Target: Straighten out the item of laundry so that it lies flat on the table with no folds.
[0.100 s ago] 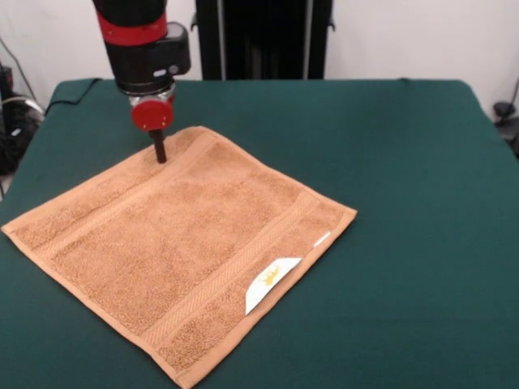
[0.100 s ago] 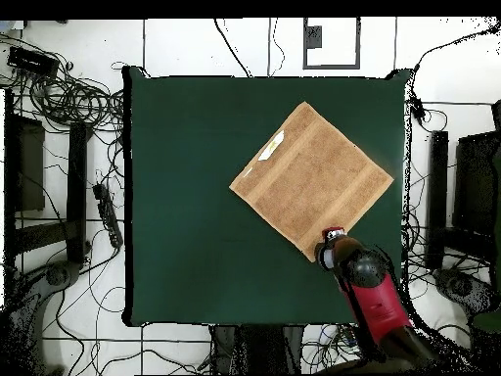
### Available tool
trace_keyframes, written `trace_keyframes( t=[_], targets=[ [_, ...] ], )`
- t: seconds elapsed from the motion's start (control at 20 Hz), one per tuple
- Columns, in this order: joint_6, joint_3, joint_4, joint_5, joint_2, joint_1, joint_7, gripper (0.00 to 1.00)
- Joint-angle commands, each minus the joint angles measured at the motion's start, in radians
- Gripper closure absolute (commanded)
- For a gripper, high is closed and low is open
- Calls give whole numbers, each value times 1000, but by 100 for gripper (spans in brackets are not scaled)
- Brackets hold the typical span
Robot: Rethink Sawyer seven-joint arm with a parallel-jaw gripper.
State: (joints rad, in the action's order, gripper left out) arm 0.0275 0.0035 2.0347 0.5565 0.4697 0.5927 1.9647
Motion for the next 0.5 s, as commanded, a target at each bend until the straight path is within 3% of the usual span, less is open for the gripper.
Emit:
trace_keyframes(
  t=[0.05, 0.5],
  targets=[
    [-22, 192, 44, -8, -52, -24, 239, 0],
    [18, 217, 51, 12, -56, -18, 242, 0]
  ],
)
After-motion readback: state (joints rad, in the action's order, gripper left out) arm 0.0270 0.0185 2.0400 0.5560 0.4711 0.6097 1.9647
